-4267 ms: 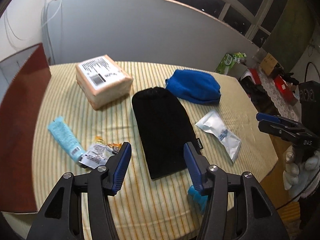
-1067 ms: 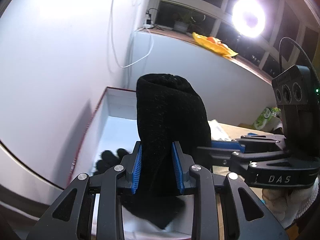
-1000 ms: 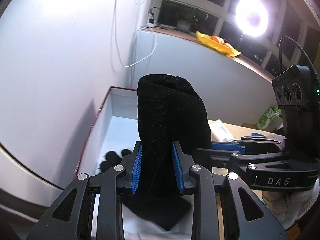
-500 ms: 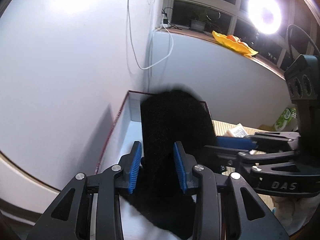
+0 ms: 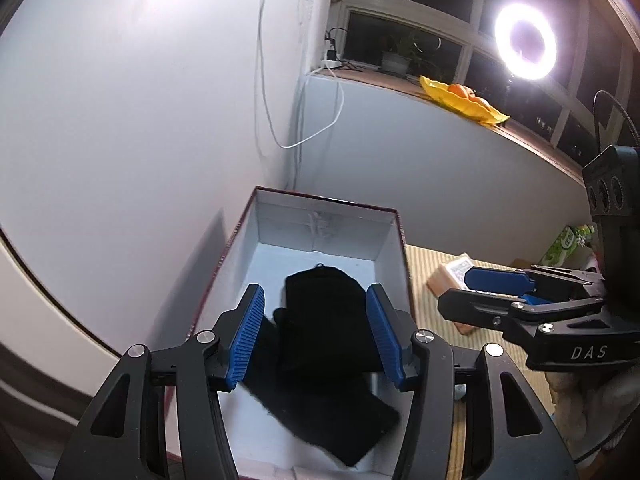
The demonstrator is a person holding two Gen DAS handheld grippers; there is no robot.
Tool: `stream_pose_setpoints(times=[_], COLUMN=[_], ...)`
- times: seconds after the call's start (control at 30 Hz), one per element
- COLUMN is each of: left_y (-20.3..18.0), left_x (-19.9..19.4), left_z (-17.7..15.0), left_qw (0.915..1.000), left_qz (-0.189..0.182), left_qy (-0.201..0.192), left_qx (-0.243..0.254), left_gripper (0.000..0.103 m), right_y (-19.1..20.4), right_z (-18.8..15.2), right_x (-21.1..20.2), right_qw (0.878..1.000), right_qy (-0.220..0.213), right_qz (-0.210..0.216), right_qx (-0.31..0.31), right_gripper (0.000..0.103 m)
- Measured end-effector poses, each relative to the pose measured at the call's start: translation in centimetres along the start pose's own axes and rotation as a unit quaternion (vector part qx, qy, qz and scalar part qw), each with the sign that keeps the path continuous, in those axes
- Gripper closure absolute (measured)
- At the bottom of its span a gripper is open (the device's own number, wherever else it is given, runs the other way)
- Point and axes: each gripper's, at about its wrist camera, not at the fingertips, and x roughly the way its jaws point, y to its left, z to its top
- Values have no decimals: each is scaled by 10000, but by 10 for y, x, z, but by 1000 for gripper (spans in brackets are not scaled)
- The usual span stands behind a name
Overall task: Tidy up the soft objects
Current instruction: 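Open the right tool to release the pouch into the shoebox, then move the right tool back to the blue towel and close on it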
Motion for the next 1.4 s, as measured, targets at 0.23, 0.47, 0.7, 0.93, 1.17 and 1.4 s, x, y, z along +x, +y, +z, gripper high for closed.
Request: stream_pose_setpoints(times=[0.23,0.47,0.7,0.93,1.17,1.4], left_y=[-21,-47,-89,-146,-213,-283], left_x=[-10,-18,-16,4,28,64], left_z=[-8,-20,-34,-39,-50,-53], left_qw=[9997,9981,9938,9858,9718,9527], left_qz=[-260,-603,-1020,-1434,-1883,-2273], left_qy=[1,61,248,552,933,1378], left_qx=[41,123,362,679,1072,1475], left_gripper=[51,51,51,46,39,39], right_y=[-23,-63,-115,-183,-245,-307], right_z=[-19,-50,-92,-132,-165,-181], right_x=[-36,-98,-171,-229,-246,-240], right_qw=[9998,9985,9941,9843,9765,9717], right_qy=[-120,-419,-817,-989,-725,-498], right_qz=[-1,-198,-460,-1073,-1484,-1227], right_qx=[147,293,540,991,1387,1957], right_gripper=[46,46,42,35,35,34])
